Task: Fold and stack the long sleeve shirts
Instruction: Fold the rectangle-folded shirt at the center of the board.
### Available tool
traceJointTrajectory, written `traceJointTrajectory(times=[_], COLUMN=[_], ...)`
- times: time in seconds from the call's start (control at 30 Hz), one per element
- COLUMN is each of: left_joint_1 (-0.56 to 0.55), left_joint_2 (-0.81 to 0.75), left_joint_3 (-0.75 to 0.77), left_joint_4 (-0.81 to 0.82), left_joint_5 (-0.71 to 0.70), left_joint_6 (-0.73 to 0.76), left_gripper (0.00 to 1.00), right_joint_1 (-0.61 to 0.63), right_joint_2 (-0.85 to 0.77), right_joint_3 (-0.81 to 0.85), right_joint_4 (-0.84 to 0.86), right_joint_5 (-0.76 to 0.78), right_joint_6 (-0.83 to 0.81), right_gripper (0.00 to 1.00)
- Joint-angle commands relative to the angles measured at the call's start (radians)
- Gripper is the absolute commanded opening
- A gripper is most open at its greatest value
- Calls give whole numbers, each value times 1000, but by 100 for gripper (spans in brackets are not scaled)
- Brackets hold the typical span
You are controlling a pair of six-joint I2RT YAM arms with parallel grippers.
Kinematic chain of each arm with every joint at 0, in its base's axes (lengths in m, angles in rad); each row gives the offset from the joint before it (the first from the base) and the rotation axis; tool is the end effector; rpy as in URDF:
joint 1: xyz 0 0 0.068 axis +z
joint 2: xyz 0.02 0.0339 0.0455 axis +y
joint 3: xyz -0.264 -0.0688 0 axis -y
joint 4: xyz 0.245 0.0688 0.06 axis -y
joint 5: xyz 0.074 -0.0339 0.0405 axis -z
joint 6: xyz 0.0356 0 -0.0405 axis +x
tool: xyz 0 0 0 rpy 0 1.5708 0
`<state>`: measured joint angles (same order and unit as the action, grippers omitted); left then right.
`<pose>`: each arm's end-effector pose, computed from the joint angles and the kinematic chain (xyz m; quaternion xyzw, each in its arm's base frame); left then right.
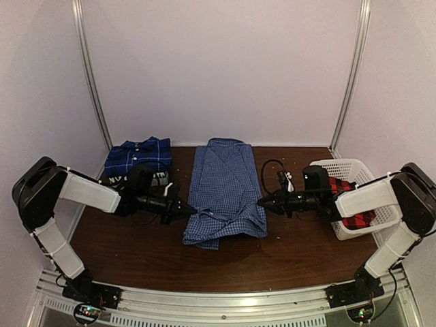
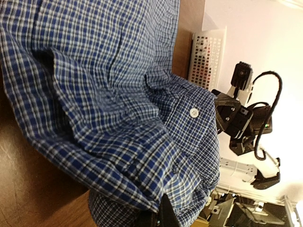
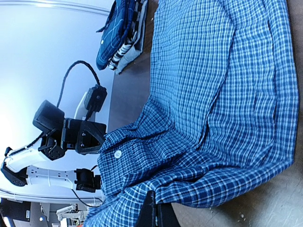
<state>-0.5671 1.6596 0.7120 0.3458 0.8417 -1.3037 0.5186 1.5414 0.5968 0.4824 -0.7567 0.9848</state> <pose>0.2520 -0.1920 0.1572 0.1133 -0.8220 0.5567 0.0387 0.2431 0.1669 0.1695 -0.0067 0.8137 0.5635 0.1428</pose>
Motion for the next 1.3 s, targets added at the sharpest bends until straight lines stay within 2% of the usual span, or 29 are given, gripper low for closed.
traceJointTrajectory(times=[0.0, 0.33, 0.47, 0.5, 0.53, 0.67, 0.73, 0.83, 0.97, 1.1, 1.27], left_joint_1=[56, 137, 139, 141, 142, 151, 158, 171, 187, 188, 184], left_joint_2=[68, 306, 373, 383, 388, 370, 347, 303, 253, 223, 150], left_joint_3=[52, 138, 168, 170, 171, 169, 179, 191, 215, 258, 261], left_joint_4=[200, 460, 469, 474, 480, 463, 420, 324, 187, 34, -148], left_joint_5=[6, -24, -25, -24, -23, -27, -27, -34, -43, -47, -77], left_joint_6=[-146, -314, -317, -317, -316, -282, -236, -140, -17, 115, 284], left_gripper=[0, 0, 0, 0, 5, 41, 53, 64, 71, 72, 72], right_joint_1=[-58, -137, -142, -144, -147, -152, -154, -155, -155, -150, -116], right_joint_2=[89, 361, 427, 432, 433, 409, 387, 355, 301, 261, 192], right_joint_3=[59, 211, 267, 274, 278, 302, 314, 329, 338, 334, 307], right_joint_4=[117, 266, 249, 245, 238, 134, 63, -19, -105, -172, -283], right_joint_5=[5, 4, 0, 3, 8, 36, 54, 79, 119, 130, 170], right_joint_6=[30, 108, 103, 101, 96, 31, -14, -79, -146, -203, -323], right_gripper=[0, 0, 0, 4, 8, 25, 33, 44, 52, 57, 58])
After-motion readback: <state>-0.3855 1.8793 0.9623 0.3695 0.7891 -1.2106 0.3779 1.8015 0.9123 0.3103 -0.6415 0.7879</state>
